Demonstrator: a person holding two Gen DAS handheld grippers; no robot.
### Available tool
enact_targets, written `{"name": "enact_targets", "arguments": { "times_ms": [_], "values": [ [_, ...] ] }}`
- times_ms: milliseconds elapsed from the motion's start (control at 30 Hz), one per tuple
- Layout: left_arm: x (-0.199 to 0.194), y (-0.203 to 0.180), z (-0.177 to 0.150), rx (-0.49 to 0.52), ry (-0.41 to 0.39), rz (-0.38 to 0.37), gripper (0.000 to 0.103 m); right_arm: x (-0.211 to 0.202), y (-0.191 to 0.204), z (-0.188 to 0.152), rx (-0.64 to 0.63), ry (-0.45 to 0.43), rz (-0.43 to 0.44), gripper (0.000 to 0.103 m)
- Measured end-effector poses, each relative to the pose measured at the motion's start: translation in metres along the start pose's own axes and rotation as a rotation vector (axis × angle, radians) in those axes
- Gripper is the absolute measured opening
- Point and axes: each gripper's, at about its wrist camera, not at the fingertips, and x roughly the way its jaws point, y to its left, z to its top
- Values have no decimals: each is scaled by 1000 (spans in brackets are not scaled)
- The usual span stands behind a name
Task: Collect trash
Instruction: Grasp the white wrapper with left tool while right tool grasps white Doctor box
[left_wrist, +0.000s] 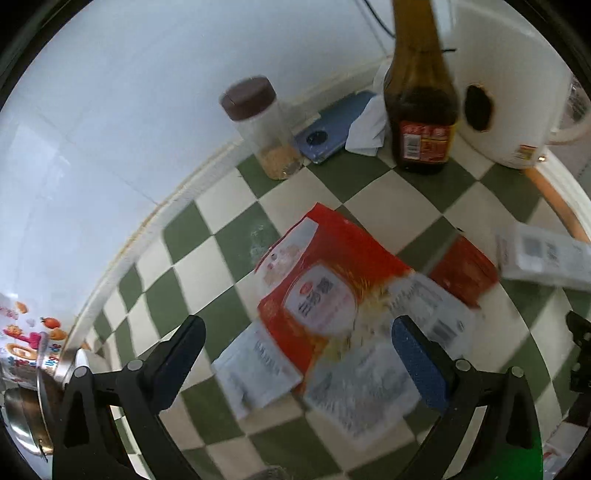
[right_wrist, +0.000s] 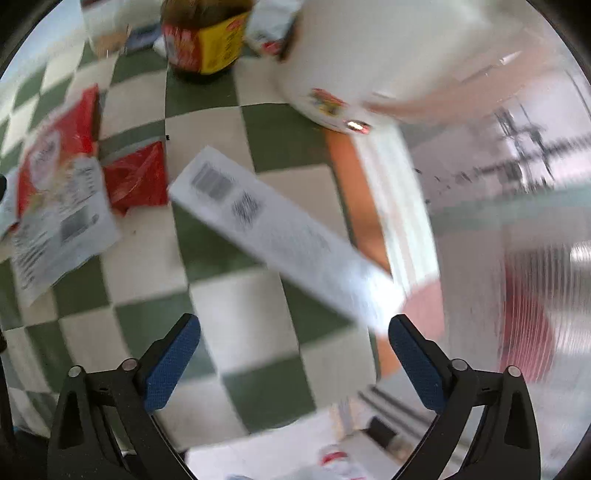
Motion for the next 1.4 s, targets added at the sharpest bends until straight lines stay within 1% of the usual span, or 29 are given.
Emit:
{"name": "enact_targets", "arguments": {
  "times_ms": [33, 100, 133, 200, 300, 367, 400, 433, 467, 533, 567, 600, 633, 700, 733, 767, 833, 867, 933, 967, 1133, 1167, 1200, 1233, 1267, 1300, 1333, 1367, 1400],
  "values": [
    [5, -3, 4, 0, 8, -1, 103, 9, 3, 12, -36, 18, -12, 98],
    [16, -6, 12, 0, 18, -9, 103, 21, 6, 27, -79, 42, 1, 97],
    [19, -7, 14, 1, 22, -14, 103, 28, 6, 36, -93, 62, 23, 96],
    [27, -10, 20, 5, 30, -26, 103, 38, 6, 46, -107, 94, 65, 91],
    [32, -9, 27, 13, 37, -37, 103, 52, 4, 55, -113, 121, 99, 86],
    [34, -10, 30, 17, 35, -41, 103, 50, -2, 55, -81, 131, 160, 75],
    [34, -6, 30, 17, 38, -42, 103, 48, -4, 55, -61, 138, 187, 72],
    [36, -2, 31, 17, 44, -52, 103, 47, -6, 53, -29, 154, 215, 69],
    [36, 3, 31, 16, 50, -66, 103, 47, -10, 49, 33, 186, 253, 66],
    [34, 24, 24, 12, 59, -94, 103, 45, -15, 33, 181, 236, 371, 61],
    [34, 33, 20, 5, 69, -109, 103, 44, -17, 28, 223, 244, 400, 60],
    [34, 49, 13, -11, 82, -130, 103, 44, -19, 17, 315, 260, 456, 60],
    [36, 63, 6, -29, 97, -149, 103, 47, -21, 5, 418, 281, 545, 60],
    [42, 95, -13, -68, 138, -182, 103, 54, -15, -13, 520, 327, 664, 60],
    [46, 107, -22, -86, 155, -193, 103, 55, -9, -21, 531, 338, 688, 60],
    [49, 115, -30, -99, 167, -196, 103, 55, -5, -24, 525, 331, 686, 61],
    [57, 129, -44, -119, 179, -198, 102, 46, 2, -32, 515, 259, 633, 62],
    [62, 134, -49, -123, 184, -207, 102, 45, 5, -32, 507, 249, 611, 62],
    [68, 132, -57, -103, 186, -246, 102, 38, 11, -39, 495, 216, 561, 62],
    [72, 126, -61, -67, 180, -275, 102, 35, 14, -39, 484, 208, 544, 62],
    [89, 86, -68, 99, 209, -320, 102, 22, 36, -43, 389, 187, 429, 62],
    [92, 81, -69, 119, 213, -332, 96, 21, 37, -42, 380, 184, 417, 63],
    [95, 76, -69, 131, 211, -339, 93, 17, 49, -43, 380, 182, 414, 64],
    [95, 75, -67, 121, 194, -351, 86, 15, 57, -39, 382, 180, 410, 65],
    [94, 76, -65, 110, 185, -373, 77, 17, 62, -46, 387, 178, 408, 65],
    [93, 76, -64, 110, 184, -371, 74, 16, 62, -48, 391, 174, 407, 65],
    [92, 77, -62, 107, 177, -372, 58, 15, 62, -49, 395, 166, 406, 64],
    [89, 79, -60, 103, 164, -374, 30, 12, 62, -47, 399, 158, 401, 62],
    [89, 79, -58, 106, 165, -374, 20, 10, 62, -50, 400, 149, 394, 60]
  ]
}}
